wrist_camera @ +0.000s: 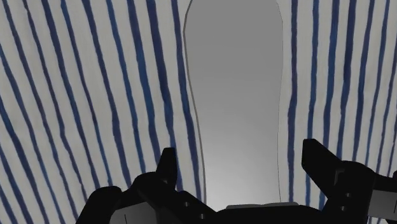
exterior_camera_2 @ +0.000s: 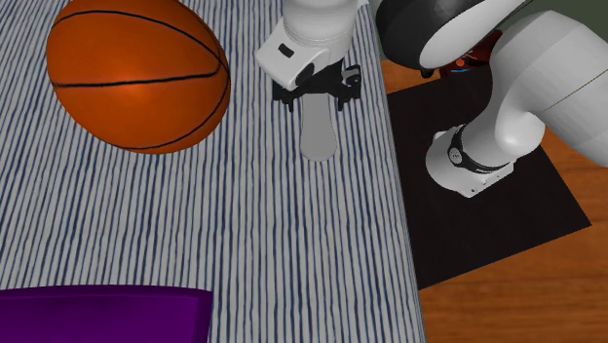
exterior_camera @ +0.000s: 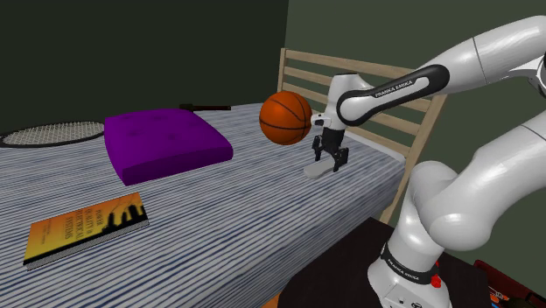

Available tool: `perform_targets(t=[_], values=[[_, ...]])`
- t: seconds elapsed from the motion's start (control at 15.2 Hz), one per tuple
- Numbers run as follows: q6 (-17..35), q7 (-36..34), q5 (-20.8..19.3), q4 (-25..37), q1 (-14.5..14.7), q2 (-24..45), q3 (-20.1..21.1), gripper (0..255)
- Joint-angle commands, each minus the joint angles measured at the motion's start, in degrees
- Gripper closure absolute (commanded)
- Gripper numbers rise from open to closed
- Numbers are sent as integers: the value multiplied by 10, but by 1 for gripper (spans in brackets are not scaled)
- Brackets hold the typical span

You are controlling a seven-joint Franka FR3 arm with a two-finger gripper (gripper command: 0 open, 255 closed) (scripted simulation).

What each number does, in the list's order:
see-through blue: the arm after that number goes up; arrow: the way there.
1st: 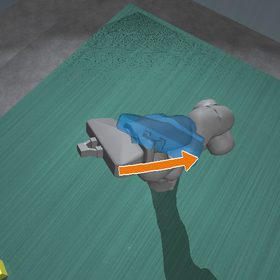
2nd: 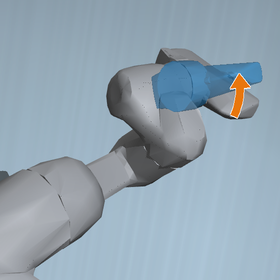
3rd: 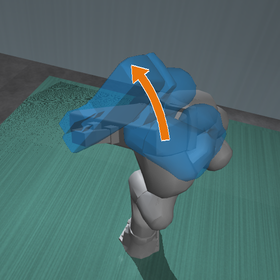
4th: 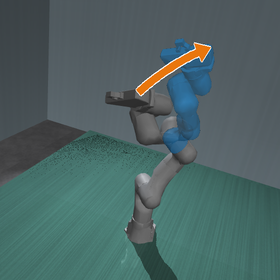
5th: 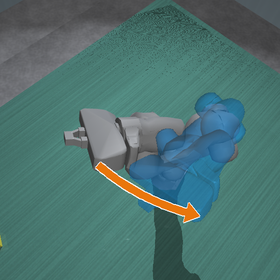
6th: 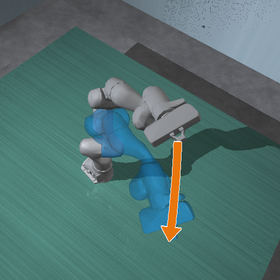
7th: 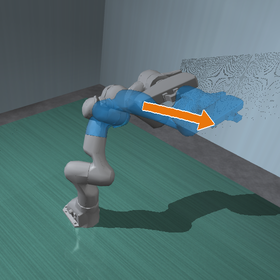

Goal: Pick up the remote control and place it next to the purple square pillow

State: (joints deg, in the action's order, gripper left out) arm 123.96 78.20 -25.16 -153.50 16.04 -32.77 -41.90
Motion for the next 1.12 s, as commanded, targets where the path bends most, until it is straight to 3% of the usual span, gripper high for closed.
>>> perform_targets(t=[0.0,0.26,0.33,0.92,1.06], values=[[2,0,0,-1,0,1,0,0],[1,0,0,-1,0,0,0,0],[1,0,0,-1,0,0,0,255],[2,0,0,-1,0,1,0,255],[-18,-1,2,8,-2,-11,8,255]])
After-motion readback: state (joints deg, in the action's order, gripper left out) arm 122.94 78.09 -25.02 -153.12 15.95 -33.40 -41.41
